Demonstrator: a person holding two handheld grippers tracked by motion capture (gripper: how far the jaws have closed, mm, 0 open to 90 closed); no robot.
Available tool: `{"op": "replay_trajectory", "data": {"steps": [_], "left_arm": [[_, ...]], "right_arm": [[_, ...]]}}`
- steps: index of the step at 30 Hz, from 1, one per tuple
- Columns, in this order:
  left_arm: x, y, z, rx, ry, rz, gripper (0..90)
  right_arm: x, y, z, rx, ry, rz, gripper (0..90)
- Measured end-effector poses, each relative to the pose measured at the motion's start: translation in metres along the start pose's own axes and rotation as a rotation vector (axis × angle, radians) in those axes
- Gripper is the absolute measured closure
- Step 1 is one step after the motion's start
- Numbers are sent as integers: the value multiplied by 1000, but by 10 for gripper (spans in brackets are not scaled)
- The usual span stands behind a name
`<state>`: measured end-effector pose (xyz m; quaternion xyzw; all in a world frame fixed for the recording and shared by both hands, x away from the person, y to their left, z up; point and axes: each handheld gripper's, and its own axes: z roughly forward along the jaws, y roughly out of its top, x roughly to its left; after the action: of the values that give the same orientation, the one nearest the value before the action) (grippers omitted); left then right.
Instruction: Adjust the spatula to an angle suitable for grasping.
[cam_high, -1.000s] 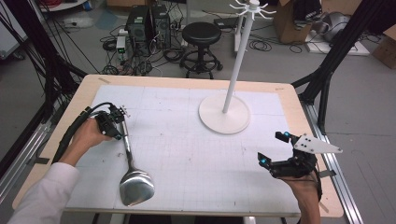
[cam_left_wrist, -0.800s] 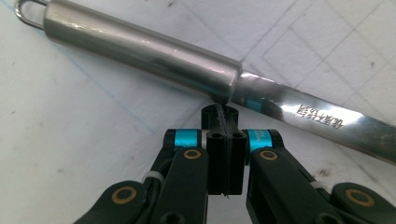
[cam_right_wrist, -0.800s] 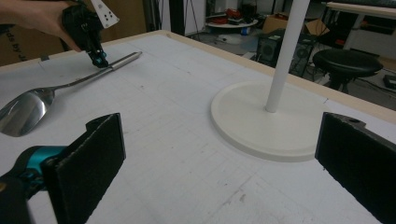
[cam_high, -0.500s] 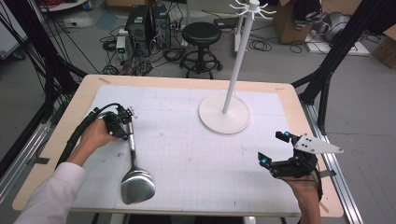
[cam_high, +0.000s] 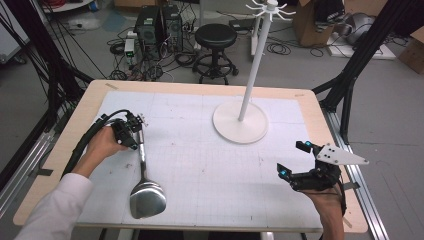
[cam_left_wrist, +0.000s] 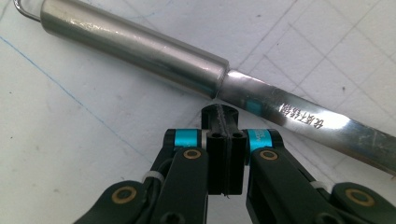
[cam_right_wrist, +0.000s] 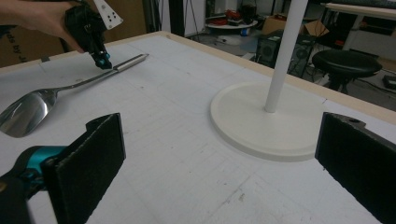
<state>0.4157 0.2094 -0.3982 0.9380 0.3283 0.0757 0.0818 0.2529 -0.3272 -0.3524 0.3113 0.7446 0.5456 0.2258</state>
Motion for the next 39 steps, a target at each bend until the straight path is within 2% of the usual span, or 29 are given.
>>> {"op": "replay_trajectory", "data": {"steps": [2, 3, 9, 10, 15, 23, 27, 29, 31, 33, 39], "left_arm": [[0, 0, 1, -2, -5, -3, 898], [0, 0, 1, 13, -7, 11, 898], [-3, 2, 6, 33, -1, 9, 898], [-2, 2, 6, 40, -4, 20, 899], [-5, 4, 5, 23, -12, 20, 899], [-13, 13, 7, 32, -10, 62, 898], [-19, 18, 8, 30, -14, 70, 899], [-22, 22, 8, 35, -14, 95, 898], [-28, 27, 8, 17, -17, 95, 898], [-31, 30, 7, 24, -14, 111, 898], [-33, 31, 7, 27, -9, 123, 898]], "right_arm": [[0, 0, 0, -1, 2, 2, 6], [0, 0, 0, -1, 2, 2, 6], [1, 1, 1, 2, 7, -2, 6], [1, 1, 1, 3, 6, 2, 6], [1, 1, 1, 0, 5, 2, 6], [1, 1, 2, -1, 9, -1, 5], [1, 1, 1, 0, 8, 0, 6], [1, 1, 1, -1, 8, -1, 5], [1, 2, 1, -1, 9, 0, 6], [1, 2, 1, -1, 9, 0, 6], [1, 2, 1, -6, 11, -3, 5]]}}
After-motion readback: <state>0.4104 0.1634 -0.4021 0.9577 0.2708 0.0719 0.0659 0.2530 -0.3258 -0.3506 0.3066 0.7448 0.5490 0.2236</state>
